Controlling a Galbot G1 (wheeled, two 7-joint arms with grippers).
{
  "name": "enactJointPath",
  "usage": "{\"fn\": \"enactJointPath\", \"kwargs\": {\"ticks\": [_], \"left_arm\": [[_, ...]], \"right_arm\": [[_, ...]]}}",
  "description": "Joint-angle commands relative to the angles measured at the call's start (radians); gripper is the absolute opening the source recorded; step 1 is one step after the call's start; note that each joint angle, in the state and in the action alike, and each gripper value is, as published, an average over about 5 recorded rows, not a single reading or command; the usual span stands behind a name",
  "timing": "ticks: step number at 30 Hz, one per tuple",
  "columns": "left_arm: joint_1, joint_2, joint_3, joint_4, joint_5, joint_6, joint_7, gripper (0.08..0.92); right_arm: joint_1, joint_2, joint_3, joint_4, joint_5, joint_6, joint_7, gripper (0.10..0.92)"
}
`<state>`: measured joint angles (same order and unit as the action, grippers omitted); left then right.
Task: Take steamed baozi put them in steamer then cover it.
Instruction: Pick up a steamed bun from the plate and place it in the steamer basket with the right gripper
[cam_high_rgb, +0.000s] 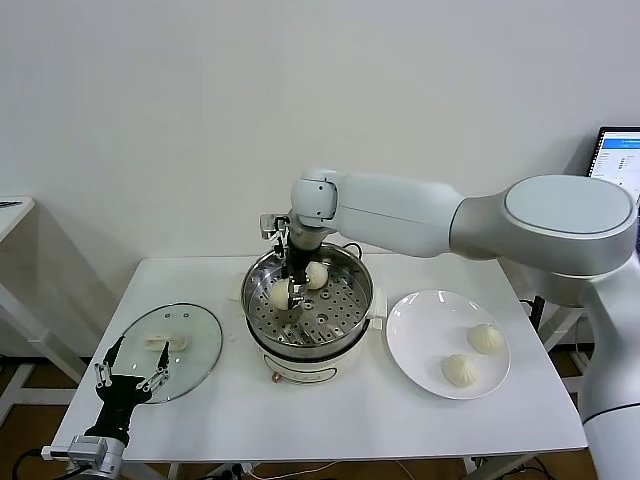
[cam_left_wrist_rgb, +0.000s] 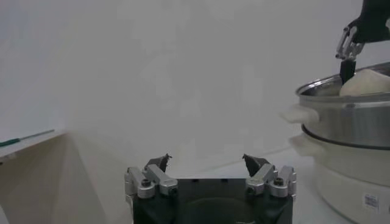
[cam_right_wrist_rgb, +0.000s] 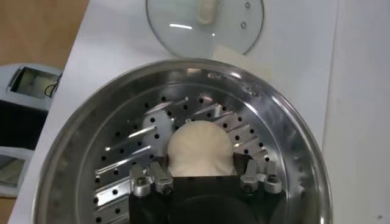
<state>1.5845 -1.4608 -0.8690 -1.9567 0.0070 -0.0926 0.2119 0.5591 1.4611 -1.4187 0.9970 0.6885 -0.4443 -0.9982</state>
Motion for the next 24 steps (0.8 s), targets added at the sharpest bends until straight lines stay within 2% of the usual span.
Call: {"fn": "enactJointPath", "kwargs": {"ticks": [1,9,15,24], "left_arm": [[0.0,0.0,0.0,0.001,0.0,0.0,0.001,0.823],[-0.001,0.001,0.001,0.004,0.0,0.0,0.001,0.823],[-0.002,0.0,0.004,0.007,0.001,0.0,0.002,0.823],[0.002,0.001,0.008,0.0,0.003,0.002,0.001,0.823]], "right_arm": [[-0.045,0.025,0.013,-0.041,-0.016,-0.002,-0.001,0.696],[-0.047,0.022,0.019,-0.034,-0.022,-0.001,0.005,0.703],[-0.026,-0.001,0.026,-0.006,-0.02,0.002,0.005,0.805],[0.162,-0.141,0.01,0.113,0.019,0.024,-0.069,0.823]]}}
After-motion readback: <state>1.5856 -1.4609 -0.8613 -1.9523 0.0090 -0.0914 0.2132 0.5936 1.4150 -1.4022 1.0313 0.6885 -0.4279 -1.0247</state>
